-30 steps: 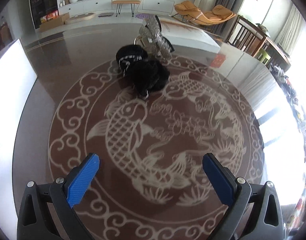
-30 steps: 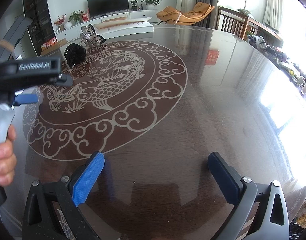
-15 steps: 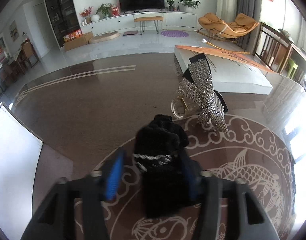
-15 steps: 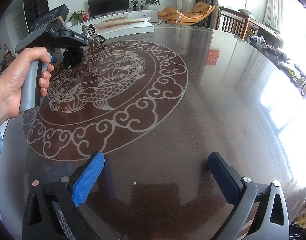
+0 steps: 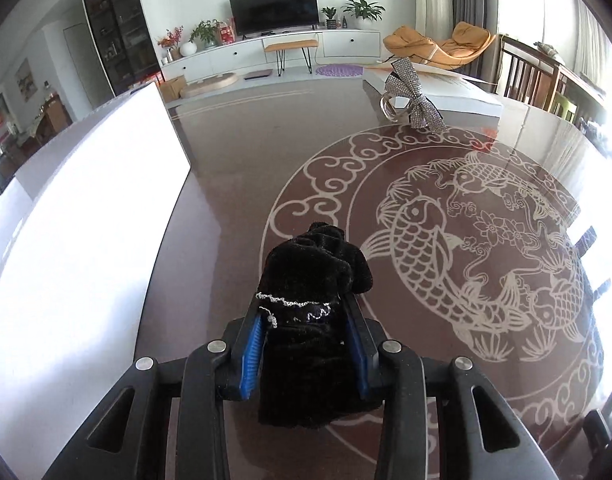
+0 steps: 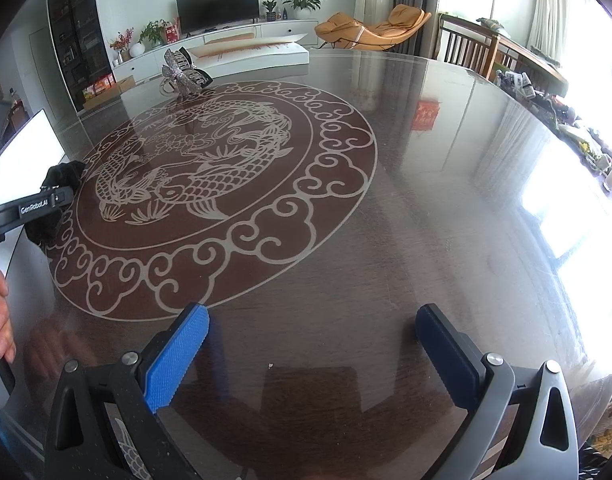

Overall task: Organize objects
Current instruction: 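Lift the pouch with the left tool while the right tool reaches the rhinestone bow clip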

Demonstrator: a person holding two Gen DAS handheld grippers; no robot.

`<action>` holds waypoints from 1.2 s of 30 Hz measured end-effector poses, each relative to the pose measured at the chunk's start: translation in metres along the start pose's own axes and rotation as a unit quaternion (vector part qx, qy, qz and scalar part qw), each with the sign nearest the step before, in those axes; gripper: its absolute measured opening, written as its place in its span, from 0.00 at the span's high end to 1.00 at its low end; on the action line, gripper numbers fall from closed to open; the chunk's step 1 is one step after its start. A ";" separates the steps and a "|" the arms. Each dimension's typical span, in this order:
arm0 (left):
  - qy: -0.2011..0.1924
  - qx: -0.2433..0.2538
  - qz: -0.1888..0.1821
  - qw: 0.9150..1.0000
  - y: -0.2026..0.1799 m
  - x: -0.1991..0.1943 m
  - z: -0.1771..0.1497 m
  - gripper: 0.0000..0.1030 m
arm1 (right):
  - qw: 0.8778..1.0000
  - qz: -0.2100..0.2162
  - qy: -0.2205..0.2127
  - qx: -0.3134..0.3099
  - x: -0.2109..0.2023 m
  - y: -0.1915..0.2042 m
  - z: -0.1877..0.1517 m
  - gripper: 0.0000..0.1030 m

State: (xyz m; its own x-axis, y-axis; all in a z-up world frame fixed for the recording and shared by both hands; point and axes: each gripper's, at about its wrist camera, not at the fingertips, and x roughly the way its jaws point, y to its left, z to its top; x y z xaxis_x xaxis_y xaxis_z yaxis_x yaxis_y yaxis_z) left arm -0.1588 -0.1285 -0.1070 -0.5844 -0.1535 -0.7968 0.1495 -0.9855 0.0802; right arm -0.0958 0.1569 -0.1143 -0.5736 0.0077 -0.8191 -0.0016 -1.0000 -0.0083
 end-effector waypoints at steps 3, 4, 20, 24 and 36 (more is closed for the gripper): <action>-0.002 -0.026 0.022 0.999 0.015 0.004 -0.002 0.27 | 1.000 0.000 0.000 0.000 0.000 0.000 0.000 0.00; -0.001 -0.036 0.024 0.999 0.017 0.006 -0.001 0.21 | 1.000 0.000 0.000 0.000 0.000 0.000 0.000 0.00; 0.021 -0.061 0.002 0.998 0.014 0.021 0.006 0.00 | 1.000 0.000 0.000 0.000 0.000 0.000 0.000 0.00; 0.020 -0.062 0.003 0.998 0.014 0.021 0.005 0.00 | 1.000 0.000 0.000 0.000 0.000 0.000 0.000 0.00; 0.020 -0.062 0.003 0.998 0.014 0.021 0.006 0.00 | 0.991 0.117 -0.007 -0.060 0.028 0.029 0.061 0.00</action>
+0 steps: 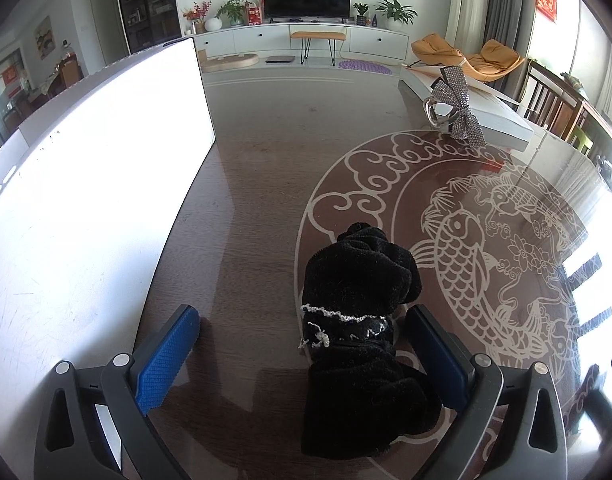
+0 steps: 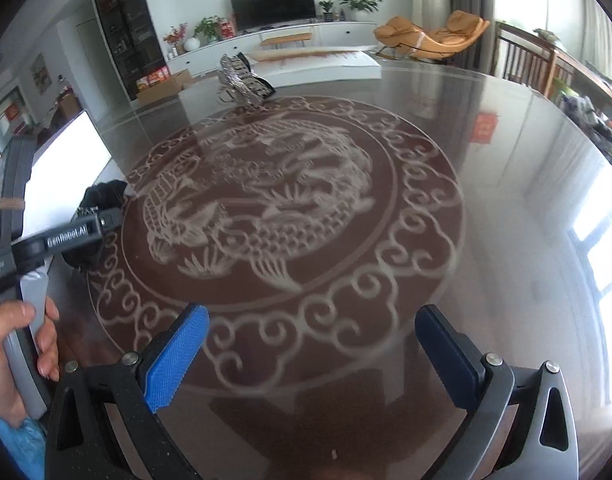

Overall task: Organize objects
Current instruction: 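Lift the pouch with the left tool while the right tool reaches the rhinestone bow clip, then grasp and lift the rhinestone bow hair clip with the right tool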

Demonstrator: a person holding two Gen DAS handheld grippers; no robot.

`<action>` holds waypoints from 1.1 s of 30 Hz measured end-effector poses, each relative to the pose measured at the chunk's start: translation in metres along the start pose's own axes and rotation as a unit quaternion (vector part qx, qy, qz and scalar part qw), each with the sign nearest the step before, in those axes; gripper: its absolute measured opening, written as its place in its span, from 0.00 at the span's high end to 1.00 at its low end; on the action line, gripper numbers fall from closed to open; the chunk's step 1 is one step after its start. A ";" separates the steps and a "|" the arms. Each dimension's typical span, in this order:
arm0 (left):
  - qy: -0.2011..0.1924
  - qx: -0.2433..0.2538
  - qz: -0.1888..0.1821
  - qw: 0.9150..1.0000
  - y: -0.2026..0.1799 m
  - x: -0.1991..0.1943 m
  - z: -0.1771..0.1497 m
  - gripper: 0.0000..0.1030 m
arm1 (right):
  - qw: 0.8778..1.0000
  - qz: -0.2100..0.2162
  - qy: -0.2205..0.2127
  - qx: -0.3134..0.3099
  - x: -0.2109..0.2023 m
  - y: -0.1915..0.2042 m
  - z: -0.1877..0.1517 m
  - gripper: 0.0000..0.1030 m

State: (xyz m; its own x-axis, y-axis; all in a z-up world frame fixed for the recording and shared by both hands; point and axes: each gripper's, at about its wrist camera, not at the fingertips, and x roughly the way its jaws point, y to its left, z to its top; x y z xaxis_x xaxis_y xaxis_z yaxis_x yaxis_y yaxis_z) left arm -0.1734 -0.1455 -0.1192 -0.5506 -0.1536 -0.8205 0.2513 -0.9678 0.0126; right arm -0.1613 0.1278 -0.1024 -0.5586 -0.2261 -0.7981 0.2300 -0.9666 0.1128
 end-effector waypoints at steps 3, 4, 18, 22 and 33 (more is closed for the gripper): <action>0.000 0.000 0.000 1.000 0.000 0.000 0.000 0.00 | 0.998 0.019 -0.020 -0.061 0.033 0.015 0.055 0.00; 0.000 0.000 0.000 1.000 0.000 0.000 0.000 0.00 | 0.995 0.020 -0.021 -0.091 0.046 0.023 0.074 0.00; 0.000 0.000 0.001 1.000 0.000 -0.001 0.002 0.00 | 0.985 0.019 0.030 -0.170 0.183 0.100 0.234 0.33; 0.000 0.000 0.001 1.000 0.000 0.000 0.002 0.00 | 0.991 0.055 0.030 -0.117 0.175 0.081 0.225 0.33; 0.000 0.001 0.003 1.000 -0.001 -0.001 0.002 0.00 | 0.994 0.104 -0.005 0.025 0.007 0.003 0.038 0.44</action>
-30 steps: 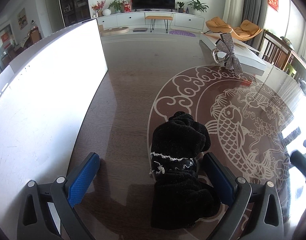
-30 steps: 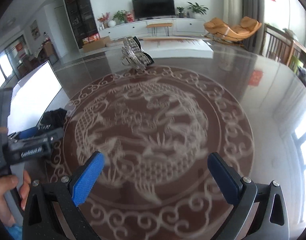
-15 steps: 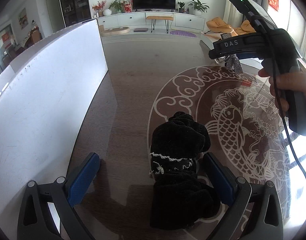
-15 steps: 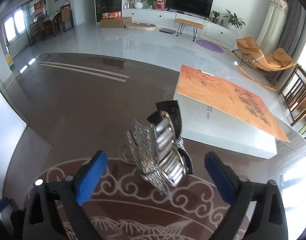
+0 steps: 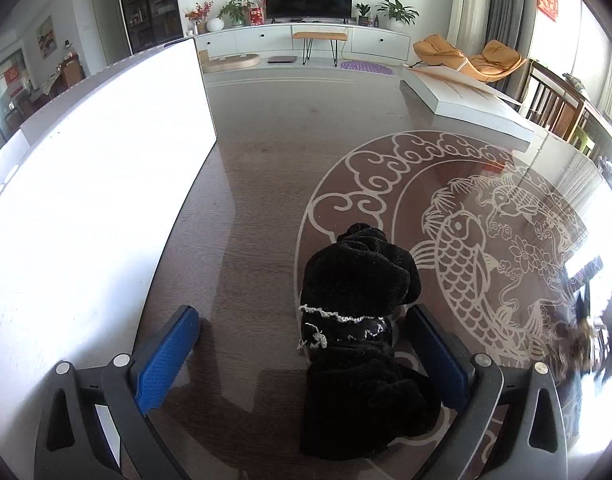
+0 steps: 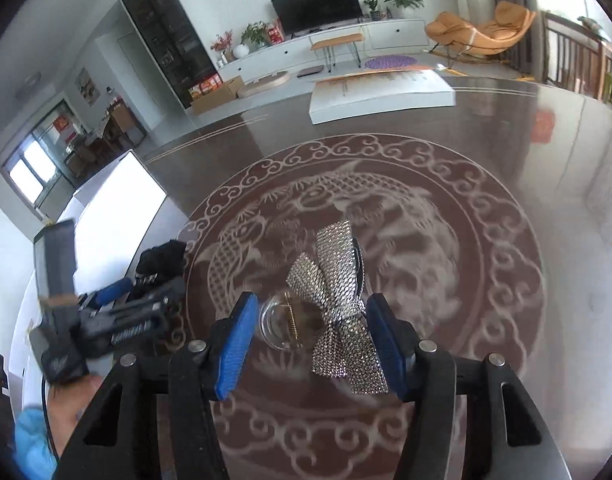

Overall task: Organize objects
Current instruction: 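Grasp and lift the rhinestone bow hair clip with the right tool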

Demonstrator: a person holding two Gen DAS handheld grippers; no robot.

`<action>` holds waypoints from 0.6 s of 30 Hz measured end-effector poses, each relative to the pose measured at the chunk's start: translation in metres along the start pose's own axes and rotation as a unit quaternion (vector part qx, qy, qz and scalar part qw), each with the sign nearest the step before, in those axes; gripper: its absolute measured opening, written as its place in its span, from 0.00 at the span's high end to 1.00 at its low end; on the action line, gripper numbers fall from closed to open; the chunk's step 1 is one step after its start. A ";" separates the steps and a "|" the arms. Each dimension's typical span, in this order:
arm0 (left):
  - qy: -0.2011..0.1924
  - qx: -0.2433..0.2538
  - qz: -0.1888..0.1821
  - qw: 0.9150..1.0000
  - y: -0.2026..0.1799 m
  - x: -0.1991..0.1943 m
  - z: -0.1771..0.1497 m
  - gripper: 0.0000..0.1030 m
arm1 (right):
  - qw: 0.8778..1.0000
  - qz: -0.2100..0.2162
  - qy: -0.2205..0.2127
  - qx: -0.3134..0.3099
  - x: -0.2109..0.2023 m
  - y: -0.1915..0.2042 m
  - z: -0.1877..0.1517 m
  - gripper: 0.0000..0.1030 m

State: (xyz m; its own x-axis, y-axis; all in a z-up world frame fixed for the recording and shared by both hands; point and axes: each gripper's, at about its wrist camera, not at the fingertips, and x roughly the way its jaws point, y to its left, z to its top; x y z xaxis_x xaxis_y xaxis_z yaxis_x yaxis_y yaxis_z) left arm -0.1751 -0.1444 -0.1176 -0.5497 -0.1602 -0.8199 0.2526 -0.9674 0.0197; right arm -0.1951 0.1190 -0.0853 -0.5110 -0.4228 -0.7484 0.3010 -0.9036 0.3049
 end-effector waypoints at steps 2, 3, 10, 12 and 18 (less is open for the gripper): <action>0.000 0.000 0.000 1.000 0.000 0.000 0.000 0.00 | 0.999 -0.009 -0.019 0.029 -0.023 -0.005 -0.029 0.44; 0.000 0.000 0.000 1.000 0.000 0.000 0.000 0.00 | 0.999 -0.017 -0.029 0.038 -0.032 -0.005 -0.041 0.44; 0.000 0.000 0.000 1.000 0.000 0.000 0.000 0.00 | 0.994 -0.091 -0.063 0.024 -0.060 -0.006 -0.090 0.19; 0.000 -0.001 -0.002 1.000 0.000 0.000 0.000 0.00 | 0.991 -0.105 -0.064 0.044 -0.065 -0.014 -0.097 0.09; -0.019 0.024 -0.024 0.999 -0.009 -0.008 -0.005 0.29 | 0.990 -0.112 -0.058 0.064 -0.068 -0.027 -0.100 0.09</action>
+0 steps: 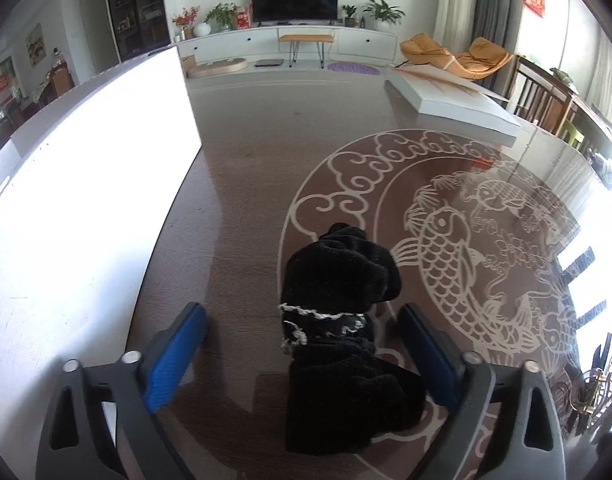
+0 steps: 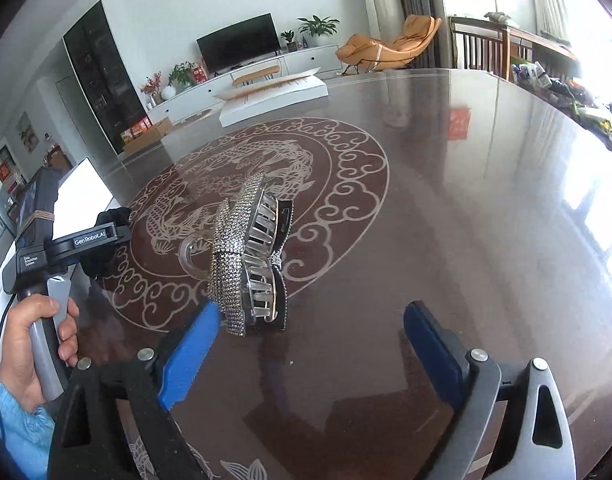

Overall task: Organize objects
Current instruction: 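Grasp and lift the rhinestone bow hair clip with the right tool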

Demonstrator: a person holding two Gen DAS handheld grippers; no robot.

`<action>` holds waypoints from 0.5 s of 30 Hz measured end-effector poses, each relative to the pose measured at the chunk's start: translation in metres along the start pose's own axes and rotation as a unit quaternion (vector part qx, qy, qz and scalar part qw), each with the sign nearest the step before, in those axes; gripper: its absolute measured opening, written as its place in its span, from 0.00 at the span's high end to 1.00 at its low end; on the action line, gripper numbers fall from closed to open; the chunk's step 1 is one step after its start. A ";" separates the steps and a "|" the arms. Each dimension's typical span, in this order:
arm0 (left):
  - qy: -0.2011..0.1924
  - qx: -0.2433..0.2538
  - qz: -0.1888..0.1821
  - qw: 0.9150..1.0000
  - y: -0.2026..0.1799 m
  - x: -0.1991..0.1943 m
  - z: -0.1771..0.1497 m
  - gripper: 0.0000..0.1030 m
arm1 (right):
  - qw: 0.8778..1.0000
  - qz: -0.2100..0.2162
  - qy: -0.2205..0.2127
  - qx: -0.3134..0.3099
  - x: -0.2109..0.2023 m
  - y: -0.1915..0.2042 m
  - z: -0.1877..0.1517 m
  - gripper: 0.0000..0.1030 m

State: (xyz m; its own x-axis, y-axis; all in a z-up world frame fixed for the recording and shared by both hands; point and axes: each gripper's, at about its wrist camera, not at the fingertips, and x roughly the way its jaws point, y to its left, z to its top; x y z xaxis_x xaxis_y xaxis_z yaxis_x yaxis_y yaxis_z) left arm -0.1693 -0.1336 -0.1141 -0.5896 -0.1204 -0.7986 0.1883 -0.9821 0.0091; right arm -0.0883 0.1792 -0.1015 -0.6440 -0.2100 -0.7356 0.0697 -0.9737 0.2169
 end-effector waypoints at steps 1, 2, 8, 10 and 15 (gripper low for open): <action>-0.010 0.009 -0.009 1.000 -0.005 -0.005 -0.003 0.52 | 1.000 0.012 0.000 -0.003 0.000 0.002 0.001 0.09; -0.014 0.018 -0.016 1.000 -0.011 -0.009 -0.006 0.61 | 1.000 0.021 -0.003 -0.011 0.001 0.006 0.005 0.09; 0.001 0.023 -0.093 0.995 -0.024 -0.048 -0.040 0.68 | 0.993 0.054 0.056 -0.089 0.053 0.035 0.041 0.32; -0.004 0.013 -0.114 0.993 -0.015 -0.071 -0.047 0.68 | 0.991 0.053 0.069 -0.102 0.055 0.039 0.044 0.47; -0.035 -0.007 -0.160 0.987 0.018 -0.145 -0.046 0.68 | 0.989 0.093 0.067 -0.090 0.018 0.053 0.041 0.49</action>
State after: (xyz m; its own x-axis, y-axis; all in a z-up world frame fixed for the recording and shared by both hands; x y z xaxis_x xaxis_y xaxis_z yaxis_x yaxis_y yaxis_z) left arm -0.0442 -0.1274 -0.0262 -0.6730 0.1846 -0.7162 -0.0058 -0.9697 -0.2444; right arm -0.1273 0.1272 -0.0765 -0.5017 -0.3855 -0.7744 0.3192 -0.9145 0.2484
